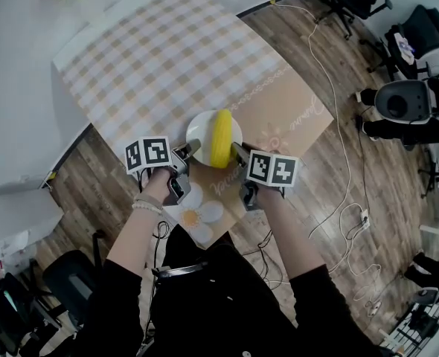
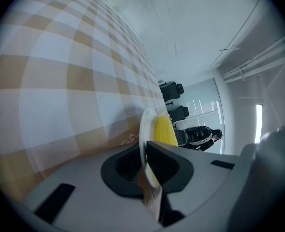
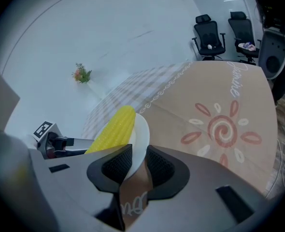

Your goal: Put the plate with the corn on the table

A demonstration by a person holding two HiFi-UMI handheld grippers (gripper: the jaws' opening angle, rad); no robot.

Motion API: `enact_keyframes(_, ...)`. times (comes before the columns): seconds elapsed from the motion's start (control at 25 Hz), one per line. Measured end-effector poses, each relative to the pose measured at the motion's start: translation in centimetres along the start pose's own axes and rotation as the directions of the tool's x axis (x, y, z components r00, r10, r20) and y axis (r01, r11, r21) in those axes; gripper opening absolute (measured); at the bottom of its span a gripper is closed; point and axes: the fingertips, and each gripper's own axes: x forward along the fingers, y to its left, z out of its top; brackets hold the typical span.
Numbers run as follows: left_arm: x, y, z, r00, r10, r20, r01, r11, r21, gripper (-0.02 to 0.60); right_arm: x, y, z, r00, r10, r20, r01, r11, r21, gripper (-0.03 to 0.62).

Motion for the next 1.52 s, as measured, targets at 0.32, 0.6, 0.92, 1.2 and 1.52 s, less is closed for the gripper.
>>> enact_keyframes(0.32, -0.2, 0.4, 1.1, 1.0, 0.024, 0.008, -0.024, 1.0, -0.017, 0.026, 0.7, 0.6, 0.5, 1.0, -0.003, -0.015, 0.003, 1.0, -0.013, 0.134)
enact_keyframes(0.6, 0.0, 0.3, 0.1, 1.0, 0.032, 0.001, -0.032, 0.999, -0.01, 0.028, -0.2, -0.5, -0.1, 0.997, -0.068, -0.03, 0.064, 0.99, -0.123, 0.109)
enact_keyframes(0.92, 0.1, 0.3, -0.1, 0.999, 0.029, -0.03, -0.03, 1.0, -0.01, 0.028, -0.3, -0.7, 0.0, 0.999, -0.049, -0.016, 0.048, 0.995, -0.089, 0.09)
enact_keyframes(1.2, -0.6, 0.6, 2.7, 0.998, 0.036, -0.06, -0.037, 0.999, -0.011, 0.086, 1.2, 0.9, 1.6, 0.997, -0.073, -0.007, 0.073, 0.994, -0.077, 0.08)
enact_keyframes(1.52, -2.4, 0.7, 6.4, 0.995, 0.023, -0.098, -0.025, 1.0, -0.017, 0.152, 2.7, 3.4, 4.1, 0.993, -0.118, -0.026, 0.115, 0.989, -0.091, 0.078)
